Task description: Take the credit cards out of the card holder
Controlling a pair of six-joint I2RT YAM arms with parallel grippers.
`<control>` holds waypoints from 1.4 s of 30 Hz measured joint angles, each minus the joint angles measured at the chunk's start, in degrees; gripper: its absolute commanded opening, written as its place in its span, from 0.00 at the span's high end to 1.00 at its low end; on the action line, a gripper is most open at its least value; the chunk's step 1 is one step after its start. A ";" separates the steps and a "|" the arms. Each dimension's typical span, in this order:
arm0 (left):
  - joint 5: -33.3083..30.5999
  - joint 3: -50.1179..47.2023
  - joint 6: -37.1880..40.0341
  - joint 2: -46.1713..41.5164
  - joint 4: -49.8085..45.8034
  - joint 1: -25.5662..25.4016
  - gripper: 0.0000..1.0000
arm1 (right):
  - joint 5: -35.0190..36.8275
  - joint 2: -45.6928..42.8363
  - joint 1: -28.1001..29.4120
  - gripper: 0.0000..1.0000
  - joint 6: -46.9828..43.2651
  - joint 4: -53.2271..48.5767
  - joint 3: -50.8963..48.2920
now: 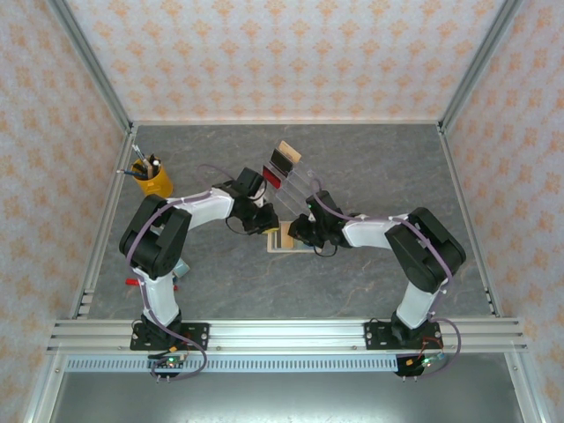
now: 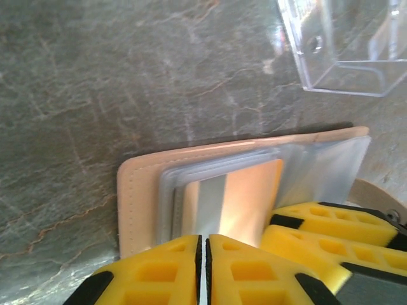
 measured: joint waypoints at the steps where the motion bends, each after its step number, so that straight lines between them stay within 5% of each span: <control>1: -0.15 0.11 0.24 -0.42 -0.22 0.00 0.87 | -0.02 0.11 0.00 0.77 -0.11 0.00 0.09; 12: -4.48 -0.26 1.01 -2.47 -2.71 0.00 0.90 | -0.09 0.28 0.00 0.77 -0.20 0.00 0.17; 42: 0.28 -0.44 2.10 1.81 -0.57 0.17 0.99 | -6.93 0.70 -2.64 0.87 0.44 4.52 -1.95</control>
